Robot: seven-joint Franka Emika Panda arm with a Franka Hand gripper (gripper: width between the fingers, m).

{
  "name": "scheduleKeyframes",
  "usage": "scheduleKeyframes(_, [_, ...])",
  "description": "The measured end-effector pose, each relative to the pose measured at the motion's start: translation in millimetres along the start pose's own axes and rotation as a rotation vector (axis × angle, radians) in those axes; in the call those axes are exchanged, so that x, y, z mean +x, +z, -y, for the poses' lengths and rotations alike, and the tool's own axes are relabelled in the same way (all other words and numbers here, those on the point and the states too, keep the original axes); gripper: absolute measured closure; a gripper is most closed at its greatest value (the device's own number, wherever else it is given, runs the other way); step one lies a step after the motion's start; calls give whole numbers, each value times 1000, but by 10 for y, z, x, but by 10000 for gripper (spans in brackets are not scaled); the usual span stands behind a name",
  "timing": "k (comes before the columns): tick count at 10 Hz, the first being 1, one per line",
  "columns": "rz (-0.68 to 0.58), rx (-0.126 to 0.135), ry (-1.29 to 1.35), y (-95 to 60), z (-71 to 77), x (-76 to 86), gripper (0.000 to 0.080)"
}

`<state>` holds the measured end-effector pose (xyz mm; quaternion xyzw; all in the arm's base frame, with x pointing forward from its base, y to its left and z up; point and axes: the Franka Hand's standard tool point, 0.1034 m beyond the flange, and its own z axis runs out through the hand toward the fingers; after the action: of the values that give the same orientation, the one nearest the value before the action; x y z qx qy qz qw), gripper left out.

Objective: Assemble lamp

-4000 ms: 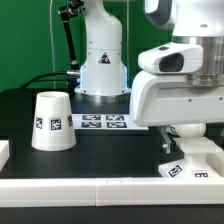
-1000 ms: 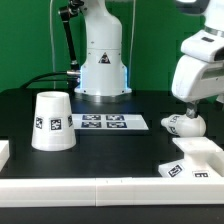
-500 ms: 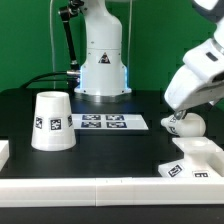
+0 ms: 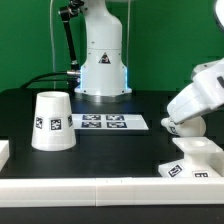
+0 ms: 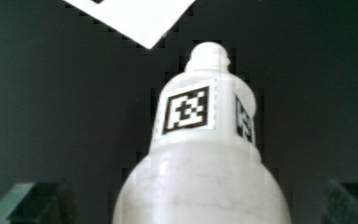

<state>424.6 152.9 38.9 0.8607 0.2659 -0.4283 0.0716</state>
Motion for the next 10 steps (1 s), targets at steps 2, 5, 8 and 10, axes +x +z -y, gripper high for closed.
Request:
scheduleKeyframes(2, [9, 8, 2, 22, -48, 98, 101])
scheduleKeyframes(5, [-6, 8, 0, 136, -42, 208, 101])
scheduleKeyframes(8, [-6, 9, -3, 213, -30, 230, 101])
scheduleKeyframes(10, [-3, 10, -3, 227, -33, 233, 101])
